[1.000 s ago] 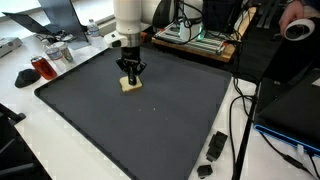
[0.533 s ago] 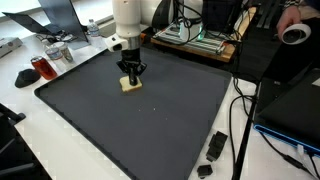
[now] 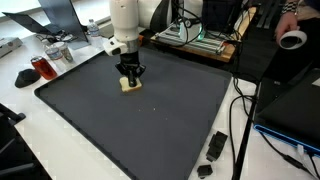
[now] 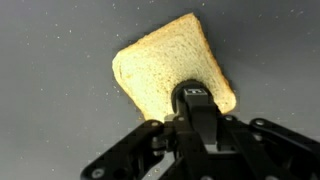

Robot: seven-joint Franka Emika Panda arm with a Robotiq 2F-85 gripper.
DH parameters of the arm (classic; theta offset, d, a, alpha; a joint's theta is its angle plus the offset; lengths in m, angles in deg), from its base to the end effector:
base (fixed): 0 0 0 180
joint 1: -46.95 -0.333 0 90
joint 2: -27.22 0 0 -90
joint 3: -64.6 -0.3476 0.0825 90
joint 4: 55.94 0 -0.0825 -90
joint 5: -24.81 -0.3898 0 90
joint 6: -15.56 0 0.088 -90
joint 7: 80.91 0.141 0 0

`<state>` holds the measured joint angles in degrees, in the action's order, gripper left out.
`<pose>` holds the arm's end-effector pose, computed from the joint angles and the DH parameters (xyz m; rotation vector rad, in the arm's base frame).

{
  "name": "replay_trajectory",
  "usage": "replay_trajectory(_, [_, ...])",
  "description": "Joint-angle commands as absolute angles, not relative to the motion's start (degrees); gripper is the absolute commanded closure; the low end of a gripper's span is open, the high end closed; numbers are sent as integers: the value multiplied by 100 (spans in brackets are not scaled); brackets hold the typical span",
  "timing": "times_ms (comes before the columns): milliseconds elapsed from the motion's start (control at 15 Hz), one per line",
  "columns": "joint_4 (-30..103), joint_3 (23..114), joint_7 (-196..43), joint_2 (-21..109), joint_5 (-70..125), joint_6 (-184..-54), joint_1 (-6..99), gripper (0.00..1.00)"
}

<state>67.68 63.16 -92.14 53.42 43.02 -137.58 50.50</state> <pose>0.5900 -0.0169 0.1771 2.9238 0.6478 0.0631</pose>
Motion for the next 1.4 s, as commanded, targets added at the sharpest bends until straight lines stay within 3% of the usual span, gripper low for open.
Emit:
replay_trajectory(0, [6470, 6259, -9565, 5610, 4015, -13528, 5046, 95])
replay_trajectory(800, [5927, 6284, -9703, 5995, 4114, -12916, 4851, 95])
replay_trajectory(1333, [5824, 5959, -10673, 6135, 3708, -12914, 5248, 95])
